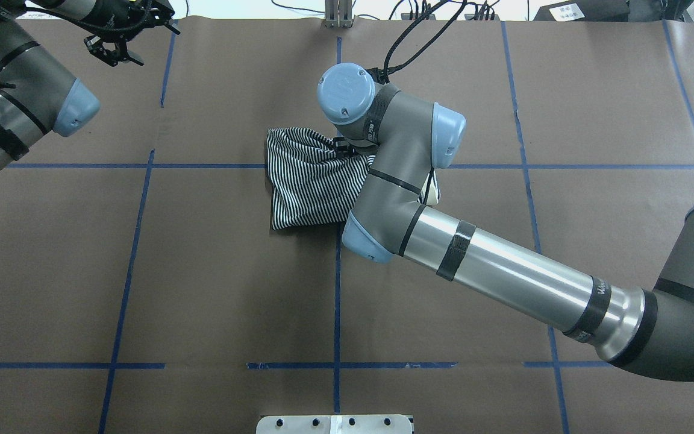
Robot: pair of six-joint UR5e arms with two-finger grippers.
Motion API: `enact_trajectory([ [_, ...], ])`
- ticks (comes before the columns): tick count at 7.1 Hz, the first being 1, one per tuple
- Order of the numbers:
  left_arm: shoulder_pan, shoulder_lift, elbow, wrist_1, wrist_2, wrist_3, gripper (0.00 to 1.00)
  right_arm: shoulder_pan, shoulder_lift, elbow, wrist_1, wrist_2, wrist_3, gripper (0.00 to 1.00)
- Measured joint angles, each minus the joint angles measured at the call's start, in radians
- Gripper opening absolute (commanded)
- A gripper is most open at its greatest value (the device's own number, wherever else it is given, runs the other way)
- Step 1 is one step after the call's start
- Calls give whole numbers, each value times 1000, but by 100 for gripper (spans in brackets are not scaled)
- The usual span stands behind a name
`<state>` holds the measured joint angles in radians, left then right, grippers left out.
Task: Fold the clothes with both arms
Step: 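Release the left gripper and raise it away while the right gripper holds the fold, then press the fold down with the right gripper, then release and lift it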
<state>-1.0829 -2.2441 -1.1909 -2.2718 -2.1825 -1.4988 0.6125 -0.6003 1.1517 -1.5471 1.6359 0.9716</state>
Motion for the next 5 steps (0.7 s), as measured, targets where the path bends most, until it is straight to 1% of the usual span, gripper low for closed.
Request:
enact_trajectory([
  [2, 0, 5, -1, -1, -2, 0, 100, 8, 21, -95, 86, -17, -17, 100],
  [5, 0, 7, -3, -1, -3, 0, 100, 70, 38, -203, 152, -31, -107, 100],
])
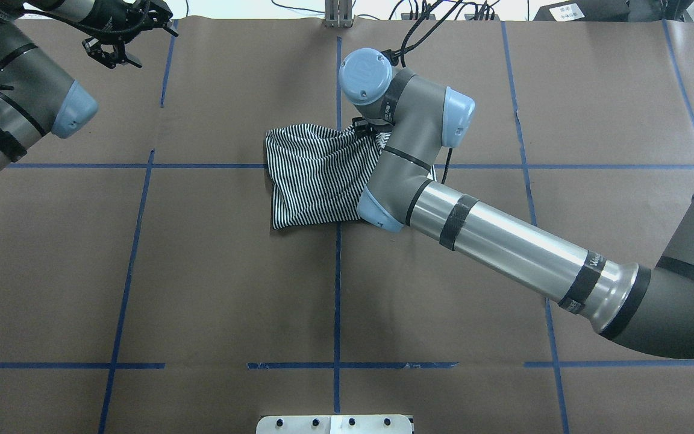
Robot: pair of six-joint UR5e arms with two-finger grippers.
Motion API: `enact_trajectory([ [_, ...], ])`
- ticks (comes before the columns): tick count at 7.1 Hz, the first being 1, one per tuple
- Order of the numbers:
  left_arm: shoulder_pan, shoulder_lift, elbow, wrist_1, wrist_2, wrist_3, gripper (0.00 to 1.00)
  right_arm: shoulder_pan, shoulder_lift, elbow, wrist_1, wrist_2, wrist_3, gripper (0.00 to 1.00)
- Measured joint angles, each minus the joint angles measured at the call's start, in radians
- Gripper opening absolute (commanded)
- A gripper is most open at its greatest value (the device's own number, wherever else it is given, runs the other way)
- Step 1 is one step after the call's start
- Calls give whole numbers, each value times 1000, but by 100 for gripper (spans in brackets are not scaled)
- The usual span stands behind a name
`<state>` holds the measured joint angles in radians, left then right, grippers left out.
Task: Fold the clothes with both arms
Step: 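Press the fold down with the right gripper, then release and lift it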
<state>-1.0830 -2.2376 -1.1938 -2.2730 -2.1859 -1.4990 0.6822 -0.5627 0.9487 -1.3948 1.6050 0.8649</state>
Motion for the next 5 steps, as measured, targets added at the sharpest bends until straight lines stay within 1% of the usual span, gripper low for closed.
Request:
enact_trajectory([
  [2, 1, -1, -7, 1, -1, -2, 100, 55, 0, -59, 38, -13, -100, 100],
  [4, 1, -1, -8, 0, -1, -2, 100, 111, 1, -69, 44, -10, -202, 100],
  [5, 1, 1, -8, -2, -2, -1, 100, 137, 2, -63, 44, 11, -243, 100],
])
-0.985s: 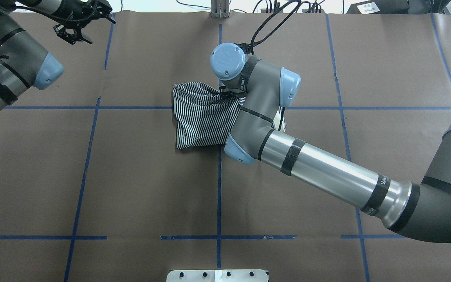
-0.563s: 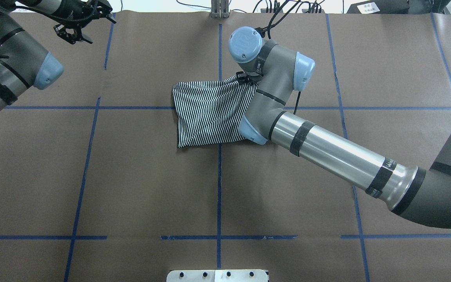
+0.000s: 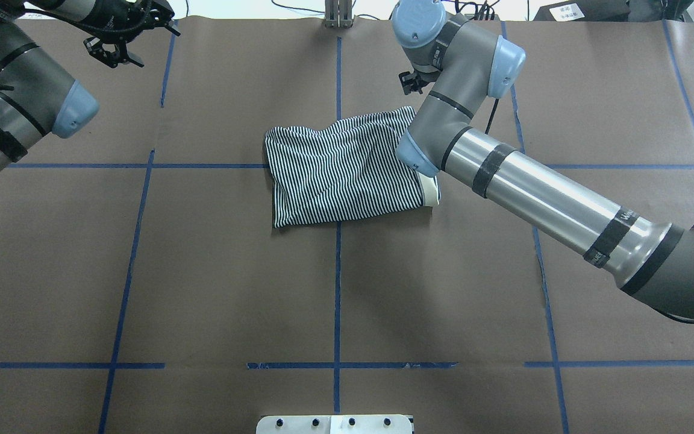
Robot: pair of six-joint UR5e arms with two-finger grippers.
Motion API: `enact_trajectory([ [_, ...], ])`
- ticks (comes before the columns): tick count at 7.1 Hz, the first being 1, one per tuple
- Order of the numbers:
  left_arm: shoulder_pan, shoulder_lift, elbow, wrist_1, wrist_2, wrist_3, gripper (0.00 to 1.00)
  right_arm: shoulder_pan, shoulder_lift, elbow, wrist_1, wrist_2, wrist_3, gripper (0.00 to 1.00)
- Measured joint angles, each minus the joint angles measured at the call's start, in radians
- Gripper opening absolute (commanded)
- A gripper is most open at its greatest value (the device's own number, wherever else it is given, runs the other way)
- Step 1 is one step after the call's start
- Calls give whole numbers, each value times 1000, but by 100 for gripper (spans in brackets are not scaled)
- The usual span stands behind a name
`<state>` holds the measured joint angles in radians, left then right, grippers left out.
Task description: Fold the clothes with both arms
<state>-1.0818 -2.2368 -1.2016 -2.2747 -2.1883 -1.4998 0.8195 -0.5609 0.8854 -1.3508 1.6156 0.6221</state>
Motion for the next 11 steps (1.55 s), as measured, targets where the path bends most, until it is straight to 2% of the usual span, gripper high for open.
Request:
enact_trajectory([
  [3, -12, 66, -72, 1, -7, 83, 100, 81, -19, 89, -47, 170, -72, 100],
  [5, -92, 149, -113, 6, -40, 328, 100, 158, -111, 278, -189, 291, -136, 100],
  [7, -222, 214, -123, 76, -69, 666, 100, 265, -301, 548, -327, 403, -254, 100],
  [9, -358, 253, -139, 263, -74, 1052, 100, 394, -504, 792, -495, 480, -462, 100],
  [10, -422, 288, -146, 334, -75, 1229, 100, 469, -602, 865, -554, 538, -576, 100],
  [11, -481, 326, -151, 387, -75, 1392, 100, 541, -695, 896, -574, 608, -678, 100],
])
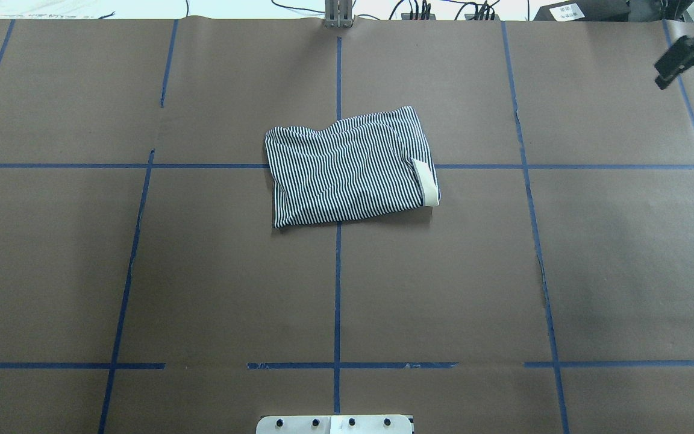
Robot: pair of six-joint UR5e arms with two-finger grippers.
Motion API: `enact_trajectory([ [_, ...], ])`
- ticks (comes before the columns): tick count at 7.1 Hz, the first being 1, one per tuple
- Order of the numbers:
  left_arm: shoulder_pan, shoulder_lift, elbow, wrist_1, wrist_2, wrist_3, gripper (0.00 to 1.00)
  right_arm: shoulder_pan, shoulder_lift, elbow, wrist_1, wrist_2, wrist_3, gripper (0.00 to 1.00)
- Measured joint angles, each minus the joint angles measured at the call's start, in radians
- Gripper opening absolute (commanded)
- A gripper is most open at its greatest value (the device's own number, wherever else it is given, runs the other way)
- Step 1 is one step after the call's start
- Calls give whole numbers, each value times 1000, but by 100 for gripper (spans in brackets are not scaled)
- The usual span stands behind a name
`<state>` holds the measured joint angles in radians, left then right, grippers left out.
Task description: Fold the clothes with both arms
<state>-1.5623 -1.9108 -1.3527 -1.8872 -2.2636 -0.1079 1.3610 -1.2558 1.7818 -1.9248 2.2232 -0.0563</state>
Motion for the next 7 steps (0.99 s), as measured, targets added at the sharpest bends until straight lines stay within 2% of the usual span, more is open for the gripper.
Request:
enact_trajectory([
  [2, -118, 80, -8, 83, -6, 296, 100, 129, -154, 16, -8, 102, -167, 100],
  [3, -145, 130, -23, 94, -15, 349, 100, 167, -204, 16, -8, 131, -209, 100],
  [6, -153, 309, -74, -26, -27, 372, 100, 199, -265, 6, -8, 149, -212, 100],
  [7, -147, 334, -75, -32, -24, 357, 100, 199, -278, -3, -8, 152, -206, 100],
])
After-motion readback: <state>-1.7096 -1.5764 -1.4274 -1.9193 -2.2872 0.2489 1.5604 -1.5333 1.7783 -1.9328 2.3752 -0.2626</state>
